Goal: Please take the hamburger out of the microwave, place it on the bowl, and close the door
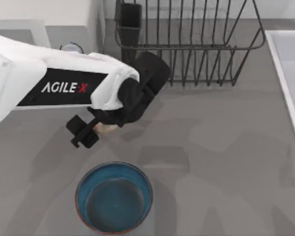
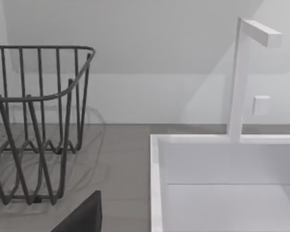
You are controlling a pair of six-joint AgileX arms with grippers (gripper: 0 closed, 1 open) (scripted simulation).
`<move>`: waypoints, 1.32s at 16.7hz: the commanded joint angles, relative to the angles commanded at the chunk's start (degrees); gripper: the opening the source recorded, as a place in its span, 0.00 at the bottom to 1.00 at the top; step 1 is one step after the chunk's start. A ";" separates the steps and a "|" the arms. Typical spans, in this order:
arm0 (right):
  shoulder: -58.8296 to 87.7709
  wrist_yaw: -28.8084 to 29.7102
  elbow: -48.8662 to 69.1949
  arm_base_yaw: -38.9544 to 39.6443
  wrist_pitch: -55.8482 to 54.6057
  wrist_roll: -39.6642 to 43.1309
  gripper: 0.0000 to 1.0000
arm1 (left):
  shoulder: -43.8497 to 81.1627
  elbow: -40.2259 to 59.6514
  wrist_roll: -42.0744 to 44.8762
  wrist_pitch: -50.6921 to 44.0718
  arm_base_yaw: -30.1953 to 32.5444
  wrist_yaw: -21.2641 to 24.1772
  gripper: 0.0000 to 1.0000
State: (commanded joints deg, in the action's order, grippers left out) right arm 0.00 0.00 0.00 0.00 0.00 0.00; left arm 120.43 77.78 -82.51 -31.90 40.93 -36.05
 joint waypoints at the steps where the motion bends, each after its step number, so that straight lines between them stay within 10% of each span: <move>1: 0.00 0.00 0.00 0.00 0.00 0.00 1.00 | 1.22 1.42 -7.36 -6.52 3.52 -2.59 0.00; 11: 0.00 0.00 0.00 0.00 0.00 0.00 1.00 | 13.05 5.14 -59.71 -54.82 27.96 -16.84 0.00; 22: 0.00 0.00 0.00 0.00 0.00 0.00 1.00 | 14.25 3.01 -62.91 -57.26 28.73 -18.83 0.00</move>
State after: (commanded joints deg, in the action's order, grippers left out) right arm 0.00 0.00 0.00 0.00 0.00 0.00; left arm 134.68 80.79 -145.42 -89.15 69.65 -54.88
